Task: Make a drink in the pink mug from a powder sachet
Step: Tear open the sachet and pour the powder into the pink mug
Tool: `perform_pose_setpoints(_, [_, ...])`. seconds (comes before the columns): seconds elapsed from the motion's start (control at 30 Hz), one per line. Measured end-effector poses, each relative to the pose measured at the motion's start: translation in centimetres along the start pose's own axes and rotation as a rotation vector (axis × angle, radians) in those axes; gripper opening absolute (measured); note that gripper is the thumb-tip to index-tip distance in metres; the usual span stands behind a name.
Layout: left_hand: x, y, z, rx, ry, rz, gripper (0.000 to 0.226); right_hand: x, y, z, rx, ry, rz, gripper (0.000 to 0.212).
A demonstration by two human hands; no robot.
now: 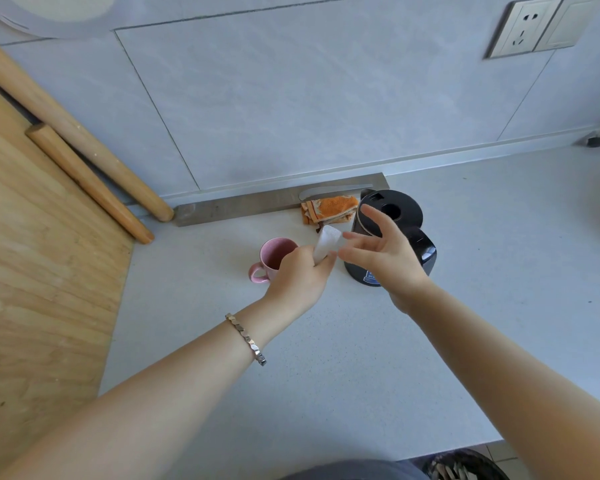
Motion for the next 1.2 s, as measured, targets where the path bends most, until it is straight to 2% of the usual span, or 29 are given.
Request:
perform_pose_setpoints(0.03, [0.0,-0.1,0.0,-0.01,0.0,0.017,0.037,0.1,0.1,0.1,0.021,0.013,0.005,0.072])
perform_pose_setpoints(0.13, [0.1,-0.4,0.3,-0.066,0.025,0.053,0.037,-0.1,0.0,0.3,0.089,-0.014,0.106,0.055])
perform_pose_setpoints(0.17, [0.1,-0.4,0.3,-0.075,0.034,0.057,0.038,-0.1,0.0,0.3,0.081,-0.01,0.099,0.055])
perform_pose_setpoints(0.27, [0.2,-0.4,0.2,-0.056,0.037,0.048,0.038,-0.2,0.4,0.5,0.029,0.057,-0.023,0.073])
perform_pose_setpoints(0.37, [0.1,-0.4,0.2,-0.054,0.032,0.058,0.039,-0.3,0.2,0.3,0.066,-0.008,0.05,0.066])
perform_pose_setpoints(0.5, [0.1,-0.7,0.6,-0.149,0.065,0.103,0.043,-0.4,0.5,0.6,0.121,-0.034,-0.066,0.083])
perform_pose_setpoints(0.63, [-0.2,-1.1,0.3,-0.144,0.074,0.072,0.043,-0.4,-0.2,-0.2,0.154,-0.332,-0.081,0.051])
perform_pose_setpoints(0.73, [-0.1,-1.2,0.1,-0.15,0.032,-0.085,0.037,-0.6,-0.6,-0.9,0.293,-0.537,-0.153,0.034])
perform_pose_setpoints(0.8, [0.0,-1.5,0.2,-0.164,-0.009,-0.214,0.034,-0.8,-0.7,-1.2,0.372,-0.616,-0.189,0.023])
perform_pose_setpoints(0.87, [0.0,-1.7,0.4,-0.073,-0.023,-0.268,0.028,-1.1,-0.7,-1.3,0.45,-0.669,-0.191,0.013])
perform_pose_setpoints(0.93, [0.1,-1.8,0.4,0.051,0.05,-0.226,0.023,-1.2,-0.6,-1.5,0.52,-0.696,-0.169,0.008])
perform_pose_setpoints(1.03, [0.2,-2.0,0.6,0.037,0.336,-0.09,0.012,-1.2,-0.3,-1.7,0.525,-0.584,-0.15,0.011])
perform_pose_setpoints(1.1, [0.0,-1.9,0.6,-0.002,0.456,-0.016,0.018,-1.3,0.0,-1.9,0.516,-0.48,-0.141,0.014])
perform_pose_setpoints(1.2, [-0.4,-1.7,0.4,-0.027,0.537,0.087,0.026,-1.4,0.3,-2.2,0.504,-0.353,-0.154,0.012])
Point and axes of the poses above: each hand's wrist, its own x-axis away from the middle knuckle, its own y-axis out of the palm, z = x × y, the point moved 2 cm from there along -x, towards the middle knuckle, and after that the axes turned 15 degrees about z, right-handed, at the moved point
